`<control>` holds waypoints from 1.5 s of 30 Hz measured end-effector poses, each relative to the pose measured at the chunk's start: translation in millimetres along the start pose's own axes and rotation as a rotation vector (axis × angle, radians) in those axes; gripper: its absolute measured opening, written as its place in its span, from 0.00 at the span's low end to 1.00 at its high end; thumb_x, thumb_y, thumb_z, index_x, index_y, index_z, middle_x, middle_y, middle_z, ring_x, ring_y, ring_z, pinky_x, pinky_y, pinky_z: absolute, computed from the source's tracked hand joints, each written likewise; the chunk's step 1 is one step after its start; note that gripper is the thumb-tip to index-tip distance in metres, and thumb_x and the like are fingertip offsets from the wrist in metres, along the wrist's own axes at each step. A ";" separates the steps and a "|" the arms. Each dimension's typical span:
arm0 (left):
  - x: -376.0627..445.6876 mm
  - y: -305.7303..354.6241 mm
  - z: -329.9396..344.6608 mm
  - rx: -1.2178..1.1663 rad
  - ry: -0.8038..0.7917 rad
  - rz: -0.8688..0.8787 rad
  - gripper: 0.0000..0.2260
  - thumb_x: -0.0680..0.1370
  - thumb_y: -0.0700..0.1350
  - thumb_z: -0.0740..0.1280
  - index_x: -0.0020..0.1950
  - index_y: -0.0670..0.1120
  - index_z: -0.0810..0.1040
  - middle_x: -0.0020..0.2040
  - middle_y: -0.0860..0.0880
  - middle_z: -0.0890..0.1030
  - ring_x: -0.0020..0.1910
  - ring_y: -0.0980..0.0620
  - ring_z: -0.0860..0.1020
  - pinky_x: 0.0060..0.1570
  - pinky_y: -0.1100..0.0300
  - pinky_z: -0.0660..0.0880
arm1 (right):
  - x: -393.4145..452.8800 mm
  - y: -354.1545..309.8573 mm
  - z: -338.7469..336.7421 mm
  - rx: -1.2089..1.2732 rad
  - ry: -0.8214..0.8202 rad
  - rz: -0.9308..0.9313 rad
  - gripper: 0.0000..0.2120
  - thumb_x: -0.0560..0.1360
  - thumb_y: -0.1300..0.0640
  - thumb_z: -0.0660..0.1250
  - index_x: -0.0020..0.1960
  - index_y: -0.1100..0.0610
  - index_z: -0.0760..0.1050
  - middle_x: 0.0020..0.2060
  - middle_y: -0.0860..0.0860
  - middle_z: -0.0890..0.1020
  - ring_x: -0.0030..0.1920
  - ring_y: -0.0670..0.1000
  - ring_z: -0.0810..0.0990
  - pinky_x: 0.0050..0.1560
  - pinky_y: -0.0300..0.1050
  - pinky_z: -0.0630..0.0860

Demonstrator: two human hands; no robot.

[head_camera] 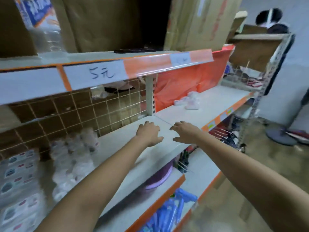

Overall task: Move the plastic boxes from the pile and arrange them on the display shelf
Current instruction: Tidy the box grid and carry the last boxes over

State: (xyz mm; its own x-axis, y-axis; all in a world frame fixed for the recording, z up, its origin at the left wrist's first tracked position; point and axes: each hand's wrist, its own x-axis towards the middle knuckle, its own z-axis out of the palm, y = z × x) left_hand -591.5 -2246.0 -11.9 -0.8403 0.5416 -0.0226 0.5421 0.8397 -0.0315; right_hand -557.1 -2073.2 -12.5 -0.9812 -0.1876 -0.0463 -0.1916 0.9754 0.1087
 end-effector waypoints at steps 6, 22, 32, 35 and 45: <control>88.3 91.9 -1.8 0.030 0.003 0.083 0.23 0.79 0.59 0.58 0.68 0.47 0.71 0.65 0.43 0.71 0.66 0.42 0.65 0.61 0.49 0.66 | -23.5 118.8 18.7 0.058 -0.035 0.190 0.27 0.77 0.49 0.63 0.74 0.54 0.61 0.69 0.55 0.67 0.68 0.57 0.65 0.65 0.51 0.67; 332.3 144.9 11.0 0.039 -0.022 0.023 0.26 0.78 0.60 0.58 0.71 0.47 0.68 0.71 0.43 0.67 0.70 0.42 0.63 0.66 0.48 0.65 | 98.7 340.3 60.7 0.038 -0.086 0.223 0.27 0.77 0.51 0.64 0.74 0.55 0.62 0.68 0.55 0.68 0.67 0.57 0.67 0.63 0.50 0.69; 423.2 120.0 43.1 -0.075 -0.122 -0.075 0.36 0.74 0.61 0.65 0.76 0.46 0.58 0.74 0.44 0.62 0.73 0.43 0.58 0.71 0.49 0.58 | 223.7 412.7 67.6 0.087 -0.096 0.030 0.30 0.76 0.54 0.66 0.74 0.55 0.60 0.70 0.55 0.66 0.68 0.57 0.65 0.65 0.49 0.67; 431.0 116.8 54.6 -0.153 -0.151 -0.098 0.38 0.73 0.58 0.68 0.77 0.47 0.55 0.75 0.45 0.59 0.74 0.44 0.57 0.73 0.49 0.55 | 250.8 424.4 76.2 0.103 -0.108 -0.050 0.31 0.75 0.56 0.66 0.75 0.55 0.58 0.71 0.55 0.63 0.69 0.57 0.63 0.66 0.50 0.67; 436.8 136.1 53.1 -0.424 -0.103 -0.332 0.32 0.72 0.43 0.70 0.74 0.49 0.62 0.72 0.51 0.63 0.70 0.51 0.64 0.64 0.62 0.63 | 329.6 448.1 100.4 0.216 -0.129 -0.399 0.28 0.75 0.58 0.64 0.74 0.56 0.61 0.71 0.54 0.64 0.68 0.57 0.63 0.68 0.48 0.64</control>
State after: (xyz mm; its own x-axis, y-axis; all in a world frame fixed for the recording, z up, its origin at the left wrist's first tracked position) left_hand -884.6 -1897.2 -79.2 -0.9500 0.2561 -0.1789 0.1813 0.9184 0.3518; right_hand -963.9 -1686.4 -78.7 -0.8184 -0.5499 -0.1667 -0.5300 0.8345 -0.1506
